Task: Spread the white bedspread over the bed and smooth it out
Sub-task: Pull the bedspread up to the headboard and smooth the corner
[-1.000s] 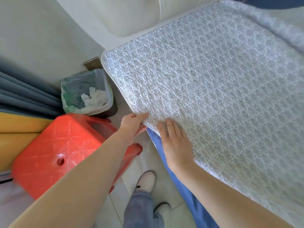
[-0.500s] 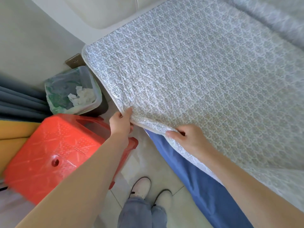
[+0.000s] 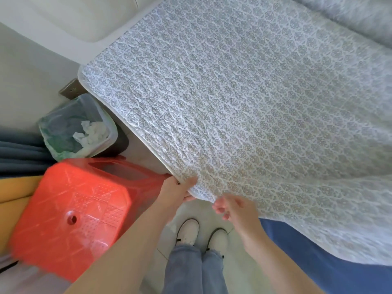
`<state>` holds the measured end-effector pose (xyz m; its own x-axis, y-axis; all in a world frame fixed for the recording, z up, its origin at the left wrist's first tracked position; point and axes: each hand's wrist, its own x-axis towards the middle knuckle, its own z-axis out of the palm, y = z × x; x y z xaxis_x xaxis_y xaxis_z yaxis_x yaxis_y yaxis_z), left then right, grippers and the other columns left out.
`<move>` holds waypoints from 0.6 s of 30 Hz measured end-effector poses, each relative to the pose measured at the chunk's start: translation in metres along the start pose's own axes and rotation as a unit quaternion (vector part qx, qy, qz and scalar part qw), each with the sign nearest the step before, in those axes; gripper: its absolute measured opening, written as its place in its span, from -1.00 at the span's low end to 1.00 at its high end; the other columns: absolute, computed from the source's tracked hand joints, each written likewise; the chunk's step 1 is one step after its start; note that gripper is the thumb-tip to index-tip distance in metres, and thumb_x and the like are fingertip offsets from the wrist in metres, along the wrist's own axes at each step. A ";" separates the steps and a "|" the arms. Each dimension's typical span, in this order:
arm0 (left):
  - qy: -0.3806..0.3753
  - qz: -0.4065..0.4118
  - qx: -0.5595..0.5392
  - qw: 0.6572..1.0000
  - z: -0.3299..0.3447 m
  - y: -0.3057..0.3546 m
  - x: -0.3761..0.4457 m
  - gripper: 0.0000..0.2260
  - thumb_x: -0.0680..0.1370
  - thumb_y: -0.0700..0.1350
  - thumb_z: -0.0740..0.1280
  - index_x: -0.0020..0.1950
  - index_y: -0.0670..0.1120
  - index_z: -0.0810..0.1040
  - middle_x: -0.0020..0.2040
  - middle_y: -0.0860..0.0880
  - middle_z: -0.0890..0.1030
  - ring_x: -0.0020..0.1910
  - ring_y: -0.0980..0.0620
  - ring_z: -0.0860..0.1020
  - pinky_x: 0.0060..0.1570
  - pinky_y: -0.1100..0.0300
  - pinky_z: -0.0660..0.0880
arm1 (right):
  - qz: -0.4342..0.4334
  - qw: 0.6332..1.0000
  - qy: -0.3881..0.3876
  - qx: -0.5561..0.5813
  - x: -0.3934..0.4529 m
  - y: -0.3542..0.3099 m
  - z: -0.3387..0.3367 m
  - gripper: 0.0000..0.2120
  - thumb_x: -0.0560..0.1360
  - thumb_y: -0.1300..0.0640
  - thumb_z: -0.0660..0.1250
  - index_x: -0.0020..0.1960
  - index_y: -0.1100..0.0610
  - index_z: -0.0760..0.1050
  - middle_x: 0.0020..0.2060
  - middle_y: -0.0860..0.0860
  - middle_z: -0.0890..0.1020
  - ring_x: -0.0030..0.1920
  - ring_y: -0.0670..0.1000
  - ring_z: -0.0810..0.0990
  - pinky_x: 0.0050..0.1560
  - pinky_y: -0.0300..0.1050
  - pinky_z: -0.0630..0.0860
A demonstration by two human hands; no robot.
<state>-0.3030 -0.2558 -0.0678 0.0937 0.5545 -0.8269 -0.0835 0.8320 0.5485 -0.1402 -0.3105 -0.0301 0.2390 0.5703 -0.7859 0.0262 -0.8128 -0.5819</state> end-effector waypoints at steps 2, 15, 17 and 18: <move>0.033 0.012 -0.004 0.999 -0.001 -0.003 -0.001 -0.93 0.57 -0.22 0.40 0.00 -0.22 0.61 -0.21 -0.06 0.72 -0.21 0.00 0.71 0.11 -0.06 0.59 | 0.113 0.984 0.001 0.140 0.000 -0.004 0.000 -0.65 0.65 0.15 0.19 -0.16 0.31 0.62 -0.25 0.19 0.71 -0.23 0.10 0.65 -0.17 -0.14 0.59; 0.120 -0.003 -0.007 0.993 0.002 0.002 -0.008 -0.90 0.53 -0.19 0.46 0.02 -0.15 0.60 -0.04 -0.10 0.71 -0.13 -0.05 0.69 -0.26 0.19 0.60 | 0.098 0.701 0.061 0.703 -0.027 0.019 -0.035 -0.39 0.08 0.22 0.67 0.06 0.15 0.50 -0.05 0.03 0.62 0.05 0.10 0.62 0.27 0.05 0.42; 0.118 -0.001 0.006 0.993 0.003 0.004 -0.009 -0.91 0.53 -0.19 0.46 -0.01 -0.15 0.60 -0.07 -0.10 0.70 -0.18 -0.02 0.68 -0.32 0.23 0.59 | 0.042 0.722 0.076 0.686 -0.035 0.021 -0.049 -0.29 0.11 0.19 0.65 0.23 0.15 0.52 0.06 0.04 0.69 0.09 0.10 0.68 0.26 0.09 0.49; 0.111 -0.001 0.006 0.994 0.004 0.004 -0.010 -0.90 0.53 -0.19 0.46 0.00 -0.16 0.60 -0.07 -0.10 0.70 -0.17 -0.03 0.68 -0.31 0.24 0.59 | 0.017 0.740 0.086 0.666 -0.043 0.023 -0.056 -0.41 0.30 0.19 0.55 0.30 0.12 0.50 0.14 0.04 0.68 0.14 0.09 0.66 0.22 0.08 0.55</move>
<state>-0.3003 -0.2579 -0.0571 -0.1270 0.5368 -0.8341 -0.0710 0.8338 0.5474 -0.0955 -0.3599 0.0022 0.3412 0.4360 -0.8327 -0.9362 0.0782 -0.3427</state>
